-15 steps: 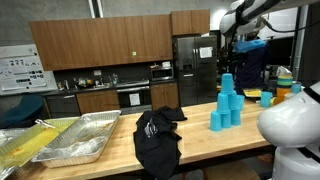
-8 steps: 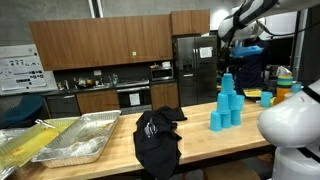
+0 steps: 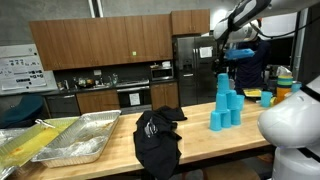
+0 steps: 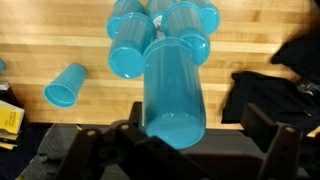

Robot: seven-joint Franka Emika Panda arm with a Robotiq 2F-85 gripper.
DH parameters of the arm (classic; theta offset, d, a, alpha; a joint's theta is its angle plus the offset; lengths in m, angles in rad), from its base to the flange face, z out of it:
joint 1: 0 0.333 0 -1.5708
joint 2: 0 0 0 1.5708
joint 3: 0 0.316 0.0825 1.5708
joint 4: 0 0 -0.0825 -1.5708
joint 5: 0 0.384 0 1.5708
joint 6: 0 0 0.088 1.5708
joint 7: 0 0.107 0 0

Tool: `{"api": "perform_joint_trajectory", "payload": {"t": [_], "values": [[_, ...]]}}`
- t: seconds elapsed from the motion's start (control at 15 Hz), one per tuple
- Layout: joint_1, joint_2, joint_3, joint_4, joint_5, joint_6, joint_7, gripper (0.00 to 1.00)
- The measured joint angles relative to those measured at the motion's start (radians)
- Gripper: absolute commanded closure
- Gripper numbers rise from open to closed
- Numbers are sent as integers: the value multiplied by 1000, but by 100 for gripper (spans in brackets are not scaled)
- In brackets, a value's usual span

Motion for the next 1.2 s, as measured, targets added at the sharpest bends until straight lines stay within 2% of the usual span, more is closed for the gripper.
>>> {"api": "perform_joint_trajectory", "payload": {"t": [0.07,0.13,0.27,0.67,0.73,0.8,0.87,1.0,1.13,1.2], "values": [[-4,-1,-5,4,0,-1,-11,25],[-8,-4,-11,8,0,-3,-23,26],[-15,-13,-28,16,0,-7,-55,39],[-38,-67,-72,33,0,-30,-127,85],[-38,-77,-78,34,0,-35,-138,61],[-38,-87,-82,36,0,-43,-145,48],[-38,-96,-83,38,0,-59,-150,72],[-23,-96,-80,42,15,-84,-154,63],[-9,-88,-76,42,18,-86,-154,49],[-7,-84,-73,42,18,-86,-154,48]]}}
